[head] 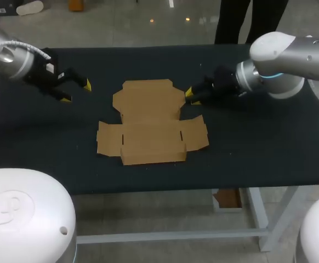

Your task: Assemble the packaging by folding the flat box into shape, placing the metal phone stand inside, and closing the box properly

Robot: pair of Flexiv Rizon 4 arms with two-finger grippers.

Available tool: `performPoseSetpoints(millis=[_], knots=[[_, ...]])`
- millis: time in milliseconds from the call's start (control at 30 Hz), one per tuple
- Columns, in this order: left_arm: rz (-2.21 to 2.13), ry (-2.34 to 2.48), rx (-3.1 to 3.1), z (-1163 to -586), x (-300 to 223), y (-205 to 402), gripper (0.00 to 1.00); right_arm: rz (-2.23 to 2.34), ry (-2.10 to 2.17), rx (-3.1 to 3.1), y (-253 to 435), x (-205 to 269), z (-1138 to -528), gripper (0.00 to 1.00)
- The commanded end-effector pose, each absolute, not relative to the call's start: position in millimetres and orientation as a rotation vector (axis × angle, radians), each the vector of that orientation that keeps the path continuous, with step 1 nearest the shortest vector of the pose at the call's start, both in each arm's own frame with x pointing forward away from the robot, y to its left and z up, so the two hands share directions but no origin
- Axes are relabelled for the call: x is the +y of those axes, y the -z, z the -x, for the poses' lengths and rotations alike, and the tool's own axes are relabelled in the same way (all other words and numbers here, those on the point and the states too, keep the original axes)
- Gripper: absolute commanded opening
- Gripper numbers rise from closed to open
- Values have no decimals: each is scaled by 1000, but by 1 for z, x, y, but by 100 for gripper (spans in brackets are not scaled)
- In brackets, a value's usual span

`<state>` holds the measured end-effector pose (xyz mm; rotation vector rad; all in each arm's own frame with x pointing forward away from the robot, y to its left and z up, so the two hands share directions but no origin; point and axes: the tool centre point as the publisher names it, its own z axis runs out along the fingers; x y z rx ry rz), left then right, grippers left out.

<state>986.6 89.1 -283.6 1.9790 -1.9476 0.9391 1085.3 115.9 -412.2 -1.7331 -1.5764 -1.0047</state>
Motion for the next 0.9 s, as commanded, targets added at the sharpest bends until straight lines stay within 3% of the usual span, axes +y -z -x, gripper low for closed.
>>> performPoseSetpoints(millis=[33,900], knots=[[-1979,-937,-1948,-987,89,284,100,1701,1009,-1563,422,124,-1097,44],[-1977,-965,-1933,-985,99,288,100,1669,1111,-1437,445,169,-1109,42]])
